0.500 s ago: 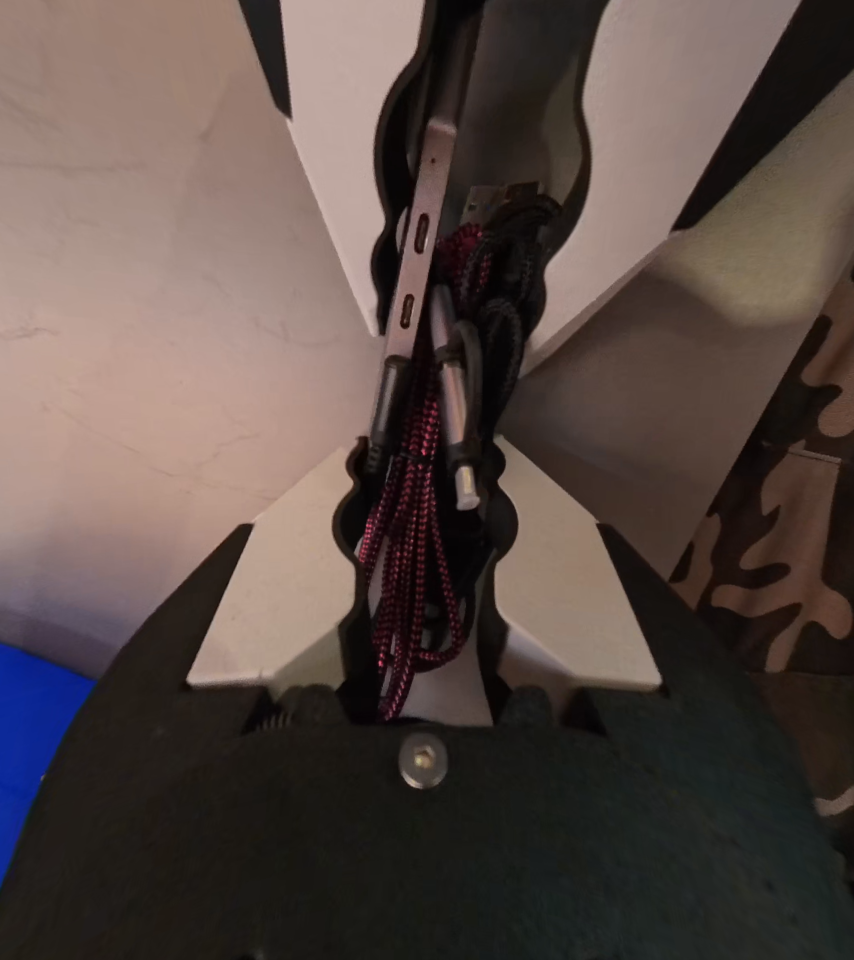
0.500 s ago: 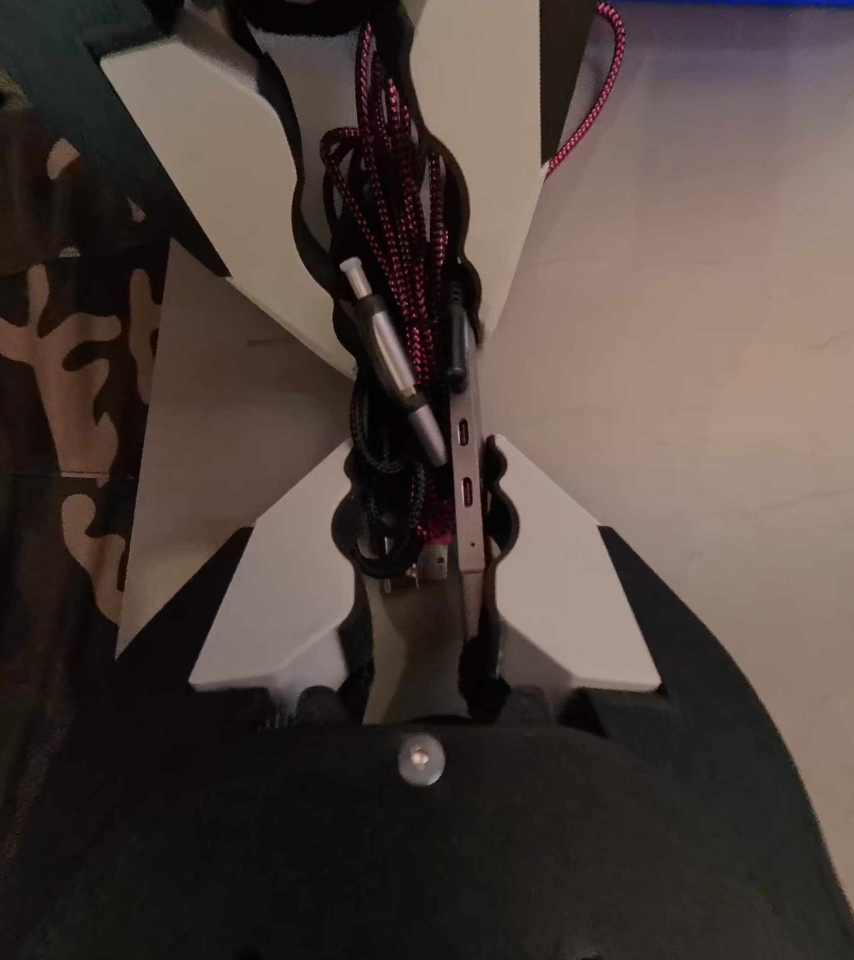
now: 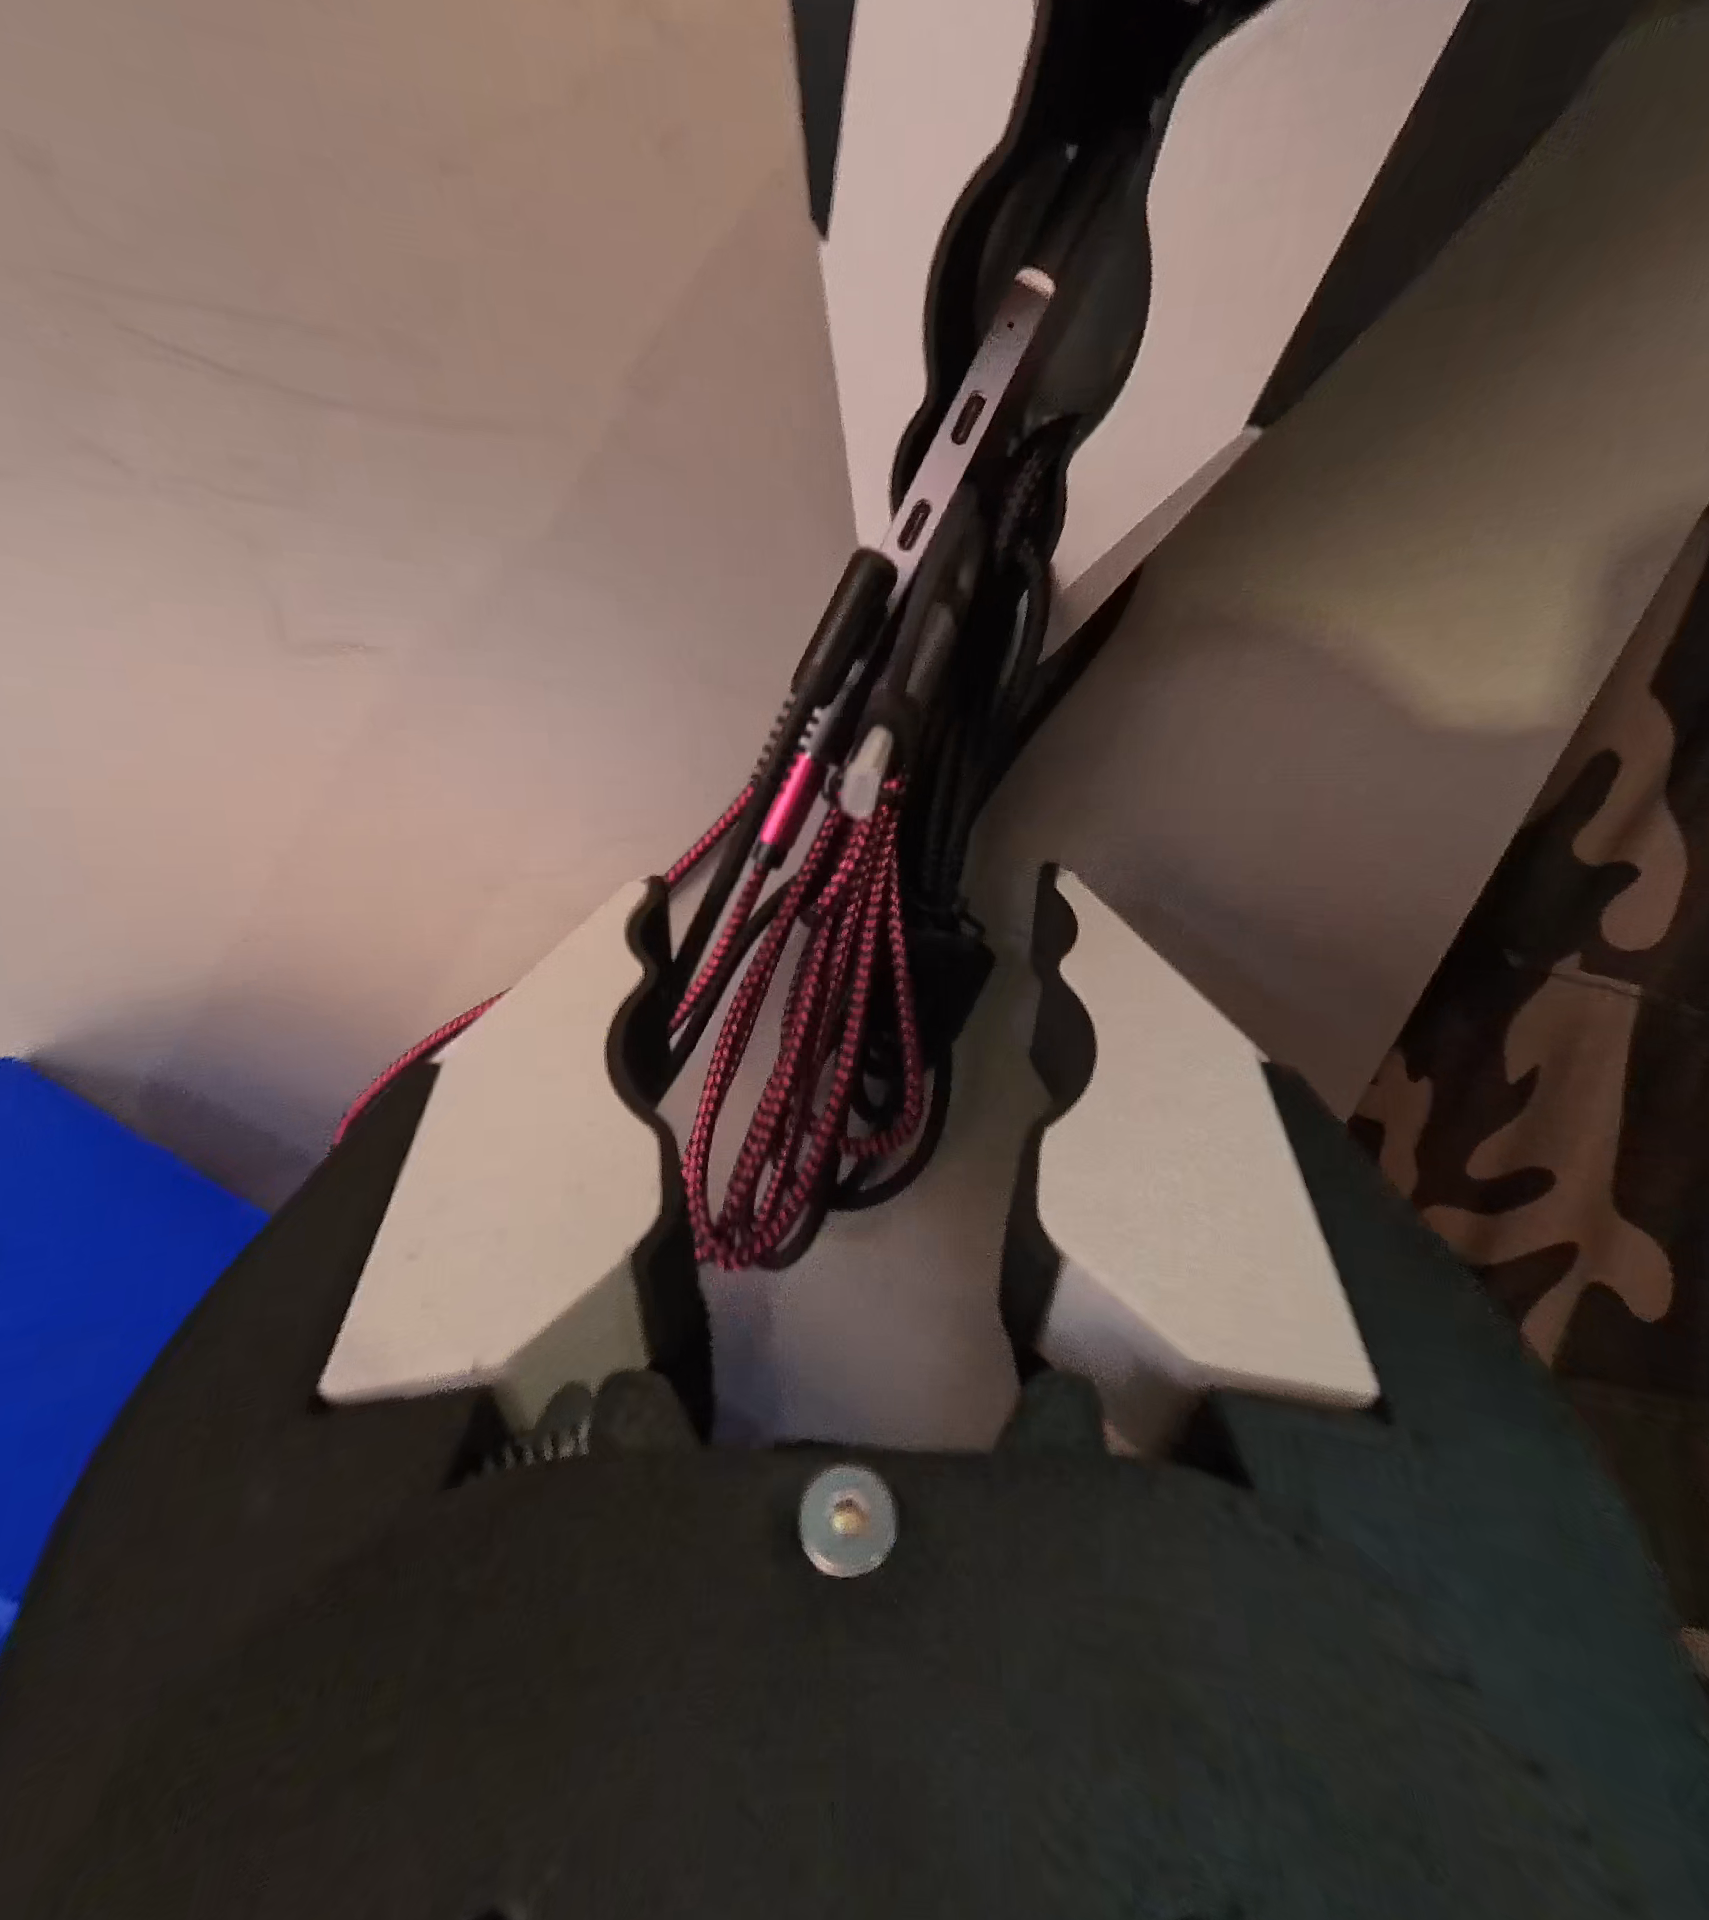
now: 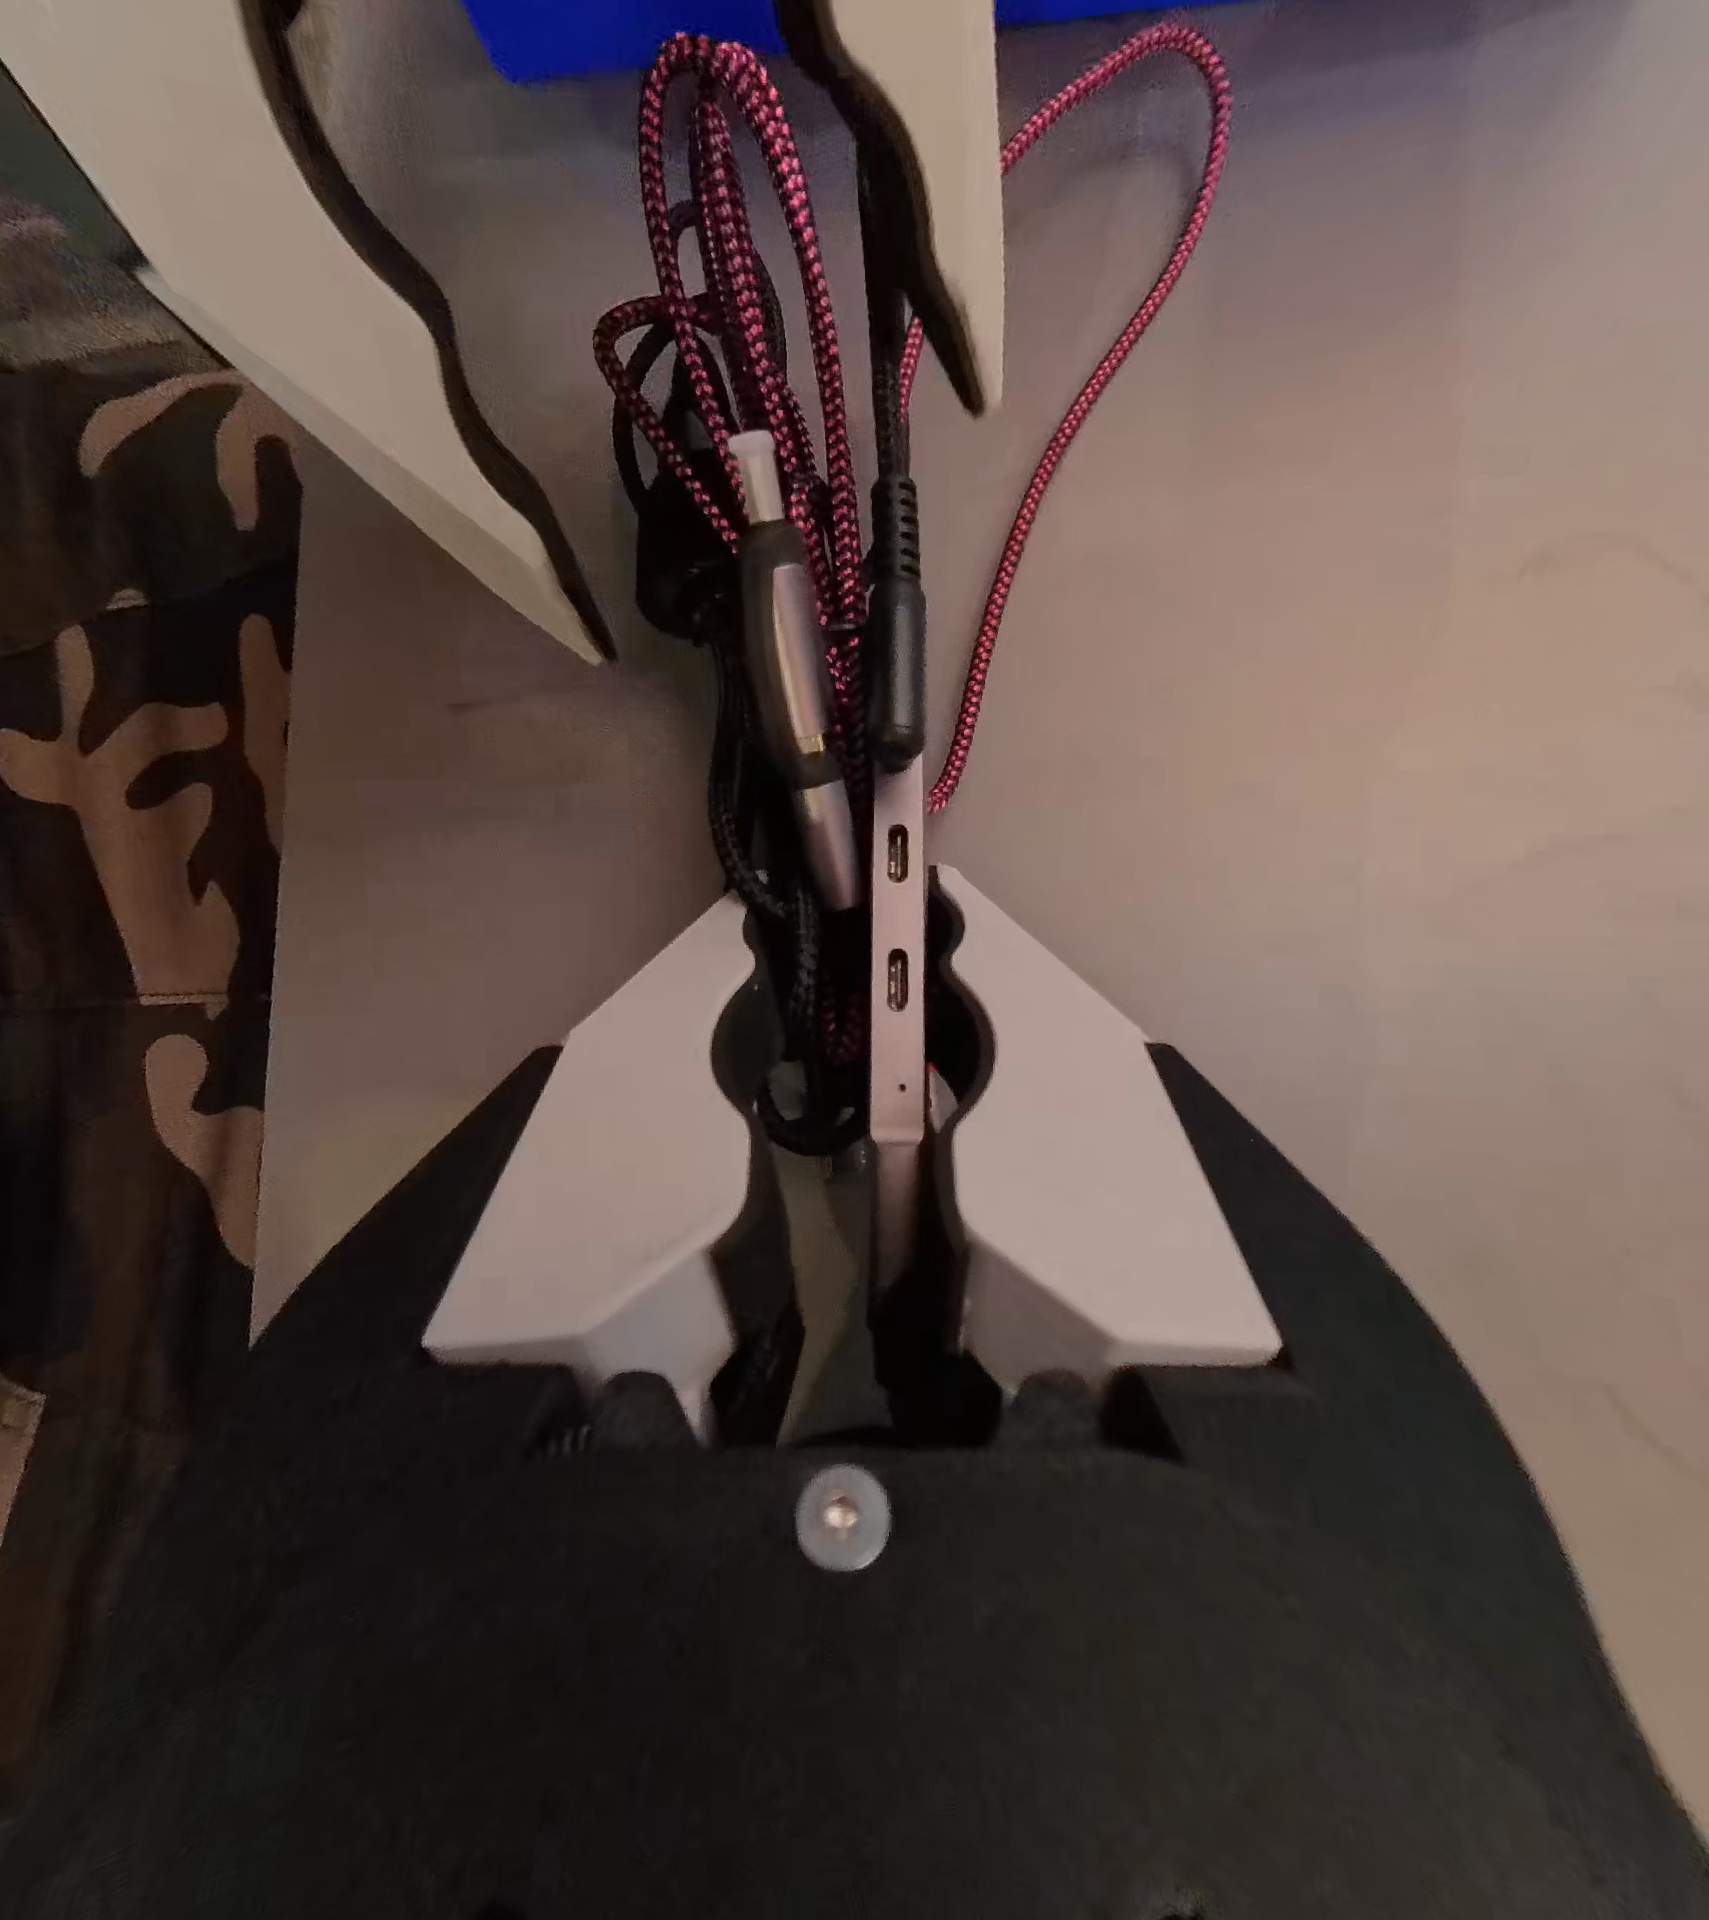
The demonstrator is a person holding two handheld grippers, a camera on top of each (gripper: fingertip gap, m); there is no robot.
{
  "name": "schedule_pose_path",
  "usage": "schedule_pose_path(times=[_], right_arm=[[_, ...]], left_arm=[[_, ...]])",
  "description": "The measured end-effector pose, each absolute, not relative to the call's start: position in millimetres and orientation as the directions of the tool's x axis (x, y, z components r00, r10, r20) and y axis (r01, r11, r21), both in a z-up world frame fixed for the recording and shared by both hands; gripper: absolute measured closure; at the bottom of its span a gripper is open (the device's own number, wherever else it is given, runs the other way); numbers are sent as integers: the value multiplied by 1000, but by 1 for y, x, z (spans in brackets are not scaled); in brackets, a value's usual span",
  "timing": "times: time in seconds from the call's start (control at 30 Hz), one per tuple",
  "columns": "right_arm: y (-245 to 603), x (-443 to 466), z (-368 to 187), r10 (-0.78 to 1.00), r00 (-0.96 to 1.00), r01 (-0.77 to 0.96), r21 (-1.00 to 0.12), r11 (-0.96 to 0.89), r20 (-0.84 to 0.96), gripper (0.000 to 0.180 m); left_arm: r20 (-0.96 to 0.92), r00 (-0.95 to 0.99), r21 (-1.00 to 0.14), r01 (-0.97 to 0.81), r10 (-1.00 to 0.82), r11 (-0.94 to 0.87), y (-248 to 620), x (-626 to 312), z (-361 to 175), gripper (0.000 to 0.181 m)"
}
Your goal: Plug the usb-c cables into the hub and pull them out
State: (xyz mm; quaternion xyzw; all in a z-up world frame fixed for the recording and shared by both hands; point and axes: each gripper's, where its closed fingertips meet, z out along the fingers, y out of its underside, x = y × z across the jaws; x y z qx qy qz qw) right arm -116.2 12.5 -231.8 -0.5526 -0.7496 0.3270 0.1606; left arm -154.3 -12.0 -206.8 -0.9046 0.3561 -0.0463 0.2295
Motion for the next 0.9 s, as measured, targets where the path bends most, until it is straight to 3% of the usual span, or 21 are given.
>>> schedule_pose_path(times=[0.27, 0.43, 0.73, 0.9], right_arm=[[46, -100, -210, 962, -236, 699, -712, 68, -140, 159], [81, -78, -173, 985, -136, 667, -745, 15, -103, 159], [186, 28, -49, 987, 154, 564, -824, -56, 39, 159], [255, 133, -2, 934, 313, 602, -797, -54, 173, 159]], left_arm=[[-159, 810, -669, -509, -565, -542, 7, -167, -139, 96], [-229, 839, -765, -469, -494, -442, 11, -171, -101, 100], [-89, 818, -765, -421, -568, -487, 0, -129, -148, 101], [-32, 804, -745, -415, -593, -522, -1, -117, -175, 100]])
